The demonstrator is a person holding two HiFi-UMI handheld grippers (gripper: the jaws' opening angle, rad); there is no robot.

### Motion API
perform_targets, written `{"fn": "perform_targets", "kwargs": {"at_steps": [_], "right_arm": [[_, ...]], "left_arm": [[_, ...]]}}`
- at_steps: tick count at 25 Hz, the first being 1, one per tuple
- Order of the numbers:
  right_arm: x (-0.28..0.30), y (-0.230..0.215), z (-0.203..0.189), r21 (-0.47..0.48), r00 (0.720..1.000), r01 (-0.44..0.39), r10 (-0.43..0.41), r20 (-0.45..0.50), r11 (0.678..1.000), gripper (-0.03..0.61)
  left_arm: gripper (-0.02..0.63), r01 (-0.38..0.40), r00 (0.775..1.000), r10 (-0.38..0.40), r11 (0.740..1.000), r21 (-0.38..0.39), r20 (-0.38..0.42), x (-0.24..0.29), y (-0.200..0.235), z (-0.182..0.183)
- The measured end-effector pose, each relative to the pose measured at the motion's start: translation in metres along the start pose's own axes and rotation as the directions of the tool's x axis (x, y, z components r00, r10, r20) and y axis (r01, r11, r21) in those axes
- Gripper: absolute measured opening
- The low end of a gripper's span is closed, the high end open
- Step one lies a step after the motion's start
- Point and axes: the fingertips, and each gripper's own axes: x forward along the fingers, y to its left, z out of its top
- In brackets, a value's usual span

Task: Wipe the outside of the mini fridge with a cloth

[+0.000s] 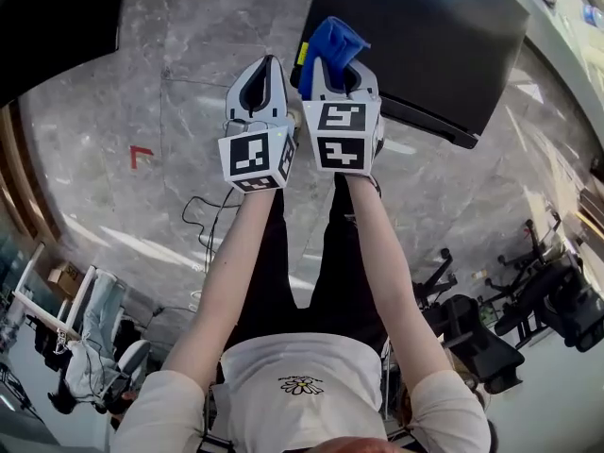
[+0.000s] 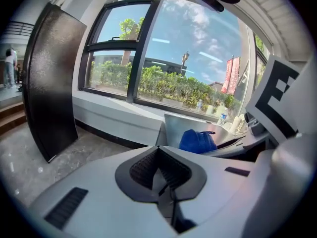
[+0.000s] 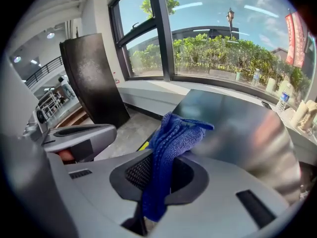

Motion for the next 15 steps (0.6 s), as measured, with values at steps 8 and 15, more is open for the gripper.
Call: {"fn": "perform_targets", "kwargs": {"at_steps": [8, 15], "right_arm": [[-0.024, -0.061, -0.029, 0.073, 0.999, 0.04, -0.04, 0.003, 0.997, 0.072], [-0.056, -0.122, -0.061, 0.113, 0.997, 0.074, -0.075, 0.001, 0.991, 0.072]], "left_arm": [[0.005, 0.098, 0.995, -0.097, 0.993, 0.058, -0.023, 0.027, -0.075, -0.004], [0.005, 0.169, 0.985, -0.165, 0.982, 0.082, -0.06, 0.038, -0.151, -0.025]]}}
